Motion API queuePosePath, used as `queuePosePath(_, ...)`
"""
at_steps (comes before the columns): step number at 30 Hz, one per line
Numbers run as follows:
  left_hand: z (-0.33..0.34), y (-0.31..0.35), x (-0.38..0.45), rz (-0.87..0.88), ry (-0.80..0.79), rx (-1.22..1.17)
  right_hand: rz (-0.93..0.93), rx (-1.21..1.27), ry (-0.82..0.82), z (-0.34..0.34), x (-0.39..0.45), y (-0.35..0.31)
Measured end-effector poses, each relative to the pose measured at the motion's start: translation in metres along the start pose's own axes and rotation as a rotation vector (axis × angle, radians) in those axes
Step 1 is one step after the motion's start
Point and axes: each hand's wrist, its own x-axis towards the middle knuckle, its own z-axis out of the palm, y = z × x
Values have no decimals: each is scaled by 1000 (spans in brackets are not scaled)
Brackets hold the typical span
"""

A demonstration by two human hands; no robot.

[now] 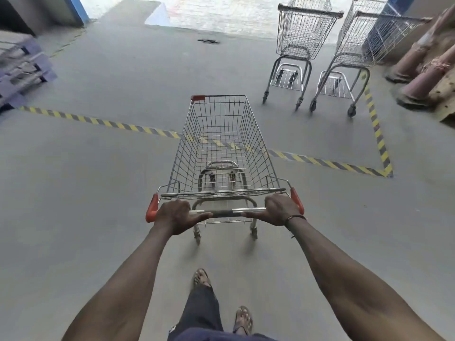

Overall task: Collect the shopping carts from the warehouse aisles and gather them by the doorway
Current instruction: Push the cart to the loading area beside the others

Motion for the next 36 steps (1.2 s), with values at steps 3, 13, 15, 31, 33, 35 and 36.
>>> queuePosePath(3,-12,-31,73,26,53,3,8,20,19,-25,69,-3)
queuePosePath(13,-83,-124,292,97,-1,23,113,61,23,-95,285,-19)
queuePosePath(15,-95,-139,332,116,-11,37,136,44,14,-110,320,-22)
queuePosePath(31,-182,-236,678,226,-4,92,245,69,-16,-244,618,-15)
queuePosePath(33,-193,-245,722,230,1,90,249,67,-29,-262,657,-11)
queuePosePath(35,-205,-252,766,236,-1,86,263,81,-33,-280,695,-7)
queuePosePath(36,-211,-255,787,243,-4,83,272,88,-28,-289,714,-4)
